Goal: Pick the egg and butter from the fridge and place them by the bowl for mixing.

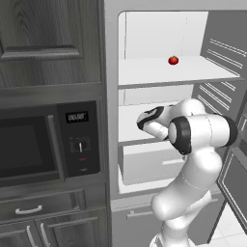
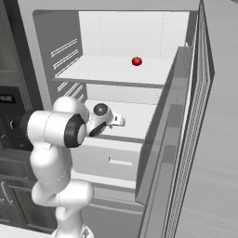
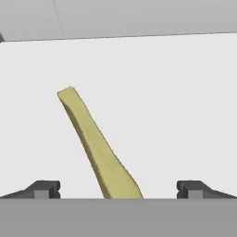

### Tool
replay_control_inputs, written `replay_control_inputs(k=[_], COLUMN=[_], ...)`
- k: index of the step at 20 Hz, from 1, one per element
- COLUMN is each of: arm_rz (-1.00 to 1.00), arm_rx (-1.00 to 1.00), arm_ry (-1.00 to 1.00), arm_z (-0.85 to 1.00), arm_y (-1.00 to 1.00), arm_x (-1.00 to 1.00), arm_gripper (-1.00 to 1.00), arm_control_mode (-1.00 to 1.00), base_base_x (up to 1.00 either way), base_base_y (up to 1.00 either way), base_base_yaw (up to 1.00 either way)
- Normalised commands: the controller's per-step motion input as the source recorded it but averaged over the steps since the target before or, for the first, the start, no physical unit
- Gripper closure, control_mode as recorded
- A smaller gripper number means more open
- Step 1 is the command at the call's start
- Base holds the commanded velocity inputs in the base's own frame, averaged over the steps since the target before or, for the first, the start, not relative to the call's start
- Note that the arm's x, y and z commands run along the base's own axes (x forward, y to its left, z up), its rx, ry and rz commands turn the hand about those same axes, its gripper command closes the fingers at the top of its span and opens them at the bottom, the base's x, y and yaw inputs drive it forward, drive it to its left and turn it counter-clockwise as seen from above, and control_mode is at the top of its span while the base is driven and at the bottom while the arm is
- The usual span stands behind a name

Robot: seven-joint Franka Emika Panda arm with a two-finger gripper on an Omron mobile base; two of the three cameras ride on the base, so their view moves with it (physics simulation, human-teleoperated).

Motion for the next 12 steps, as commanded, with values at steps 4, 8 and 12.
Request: replay_control_inputs(k=[4, 8, 12], arm_rz=[0.00, 0.00, 0.00], arm_rx=[0.00, 0.00, 0.00], arm_ry=[0.00, 0.01, 0.04], arm_z=[0.00, -0.01, -0.02], arm_y=[0.00, 0.00, 0.00], arm_x=[0.26, 0.23, 0.06], arm_gripper=[-1.00, -1.00, -1.00], arm_control_mode=[-1.00, -1.00, -1.00], base_base_x=[0.00, 0.00, 0.00], base_base_y=[0.00, 0.00, 0.00], base_base_yaw=[0.00, 0.00, 0.00])
